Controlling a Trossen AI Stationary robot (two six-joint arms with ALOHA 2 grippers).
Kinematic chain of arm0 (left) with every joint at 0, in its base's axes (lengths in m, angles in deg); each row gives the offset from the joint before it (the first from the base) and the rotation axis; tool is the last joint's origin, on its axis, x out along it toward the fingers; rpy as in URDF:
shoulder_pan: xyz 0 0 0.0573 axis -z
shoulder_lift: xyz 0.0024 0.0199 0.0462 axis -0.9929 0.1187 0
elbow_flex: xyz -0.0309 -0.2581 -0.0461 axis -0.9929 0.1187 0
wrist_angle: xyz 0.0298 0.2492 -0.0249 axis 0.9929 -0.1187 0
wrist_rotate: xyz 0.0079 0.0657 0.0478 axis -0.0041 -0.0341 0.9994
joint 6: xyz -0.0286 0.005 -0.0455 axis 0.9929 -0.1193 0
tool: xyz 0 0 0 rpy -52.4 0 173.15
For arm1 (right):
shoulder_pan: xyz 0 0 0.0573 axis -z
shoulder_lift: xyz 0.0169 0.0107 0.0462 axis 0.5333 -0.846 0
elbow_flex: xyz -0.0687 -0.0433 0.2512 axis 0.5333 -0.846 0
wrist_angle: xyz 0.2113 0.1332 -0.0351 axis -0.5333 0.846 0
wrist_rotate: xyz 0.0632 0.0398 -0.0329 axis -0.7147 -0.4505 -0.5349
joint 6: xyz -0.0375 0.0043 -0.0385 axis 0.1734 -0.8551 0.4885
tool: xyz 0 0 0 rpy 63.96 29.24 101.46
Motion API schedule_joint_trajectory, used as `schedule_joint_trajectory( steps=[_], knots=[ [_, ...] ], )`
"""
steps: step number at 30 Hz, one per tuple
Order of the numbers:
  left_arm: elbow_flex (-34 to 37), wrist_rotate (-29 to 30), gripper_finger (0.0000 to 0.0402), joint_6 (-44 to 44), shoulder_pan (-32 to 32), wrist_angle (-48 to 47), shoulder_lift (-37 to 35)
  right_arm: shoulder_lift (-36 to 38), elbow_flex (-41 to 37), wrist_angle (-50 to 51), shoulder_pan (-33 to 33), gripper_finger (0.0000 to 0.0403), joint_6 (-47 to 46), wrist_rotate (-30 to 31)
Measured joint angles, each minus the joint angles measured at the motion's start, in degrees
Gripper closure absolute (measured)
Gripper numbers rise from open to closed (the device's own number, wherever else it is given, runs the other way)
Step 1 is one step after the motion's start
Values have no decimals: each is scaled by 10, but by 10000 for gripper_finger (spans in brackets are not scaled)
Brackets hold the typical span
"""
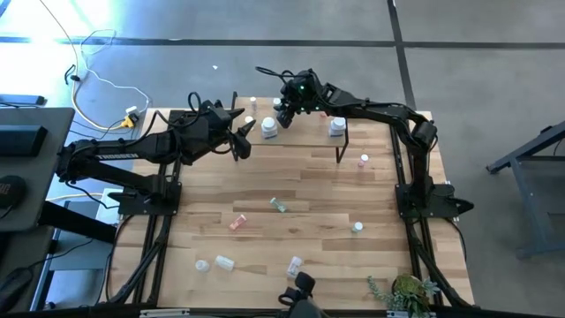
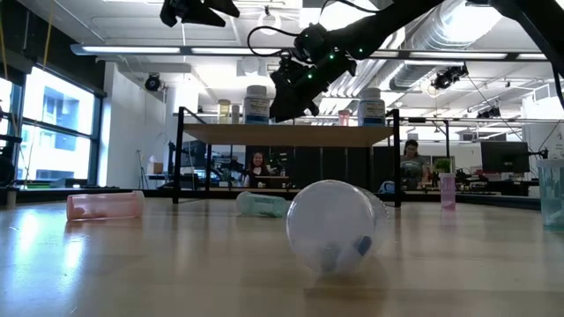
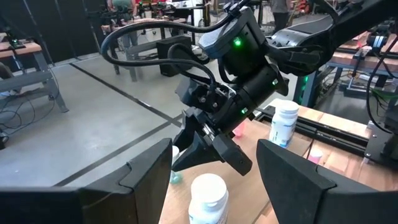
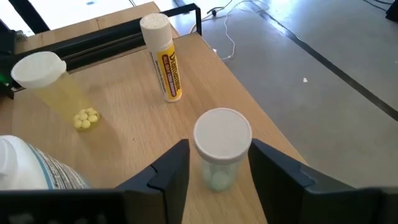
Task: Pick and place medicine bottles onto shelf by color
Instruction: Put the middle blue pill bottle on the shelf, then put the white pill bottle on the shelf
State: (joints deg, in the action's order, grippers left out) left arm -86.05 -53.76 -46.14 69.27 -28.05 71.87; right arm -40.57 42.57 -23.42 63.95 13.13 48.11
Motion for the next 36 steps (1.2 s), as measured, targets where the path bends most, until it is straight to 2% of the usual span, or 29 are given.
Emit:
schedule_joint_trajectory(
  steps=[4,9,19,26,36],
  knots=[
    [0,0,177,0,0,-13,0,2,0,10,0,225,0,0],
    [0,-3,177,27,2,-64,0,21,0,19,0,217,-23,-1],
    [0,-101,177,115,18,-182,0,59,0,28,5,217,-29,-1],
    [0,-131,177,205,84,-312,0,100,0,42,-4,217,-26,-4],
    [0,-211,177,410,246,-453,0,140,0,91,-8,217,-24,-4]
  ],
)
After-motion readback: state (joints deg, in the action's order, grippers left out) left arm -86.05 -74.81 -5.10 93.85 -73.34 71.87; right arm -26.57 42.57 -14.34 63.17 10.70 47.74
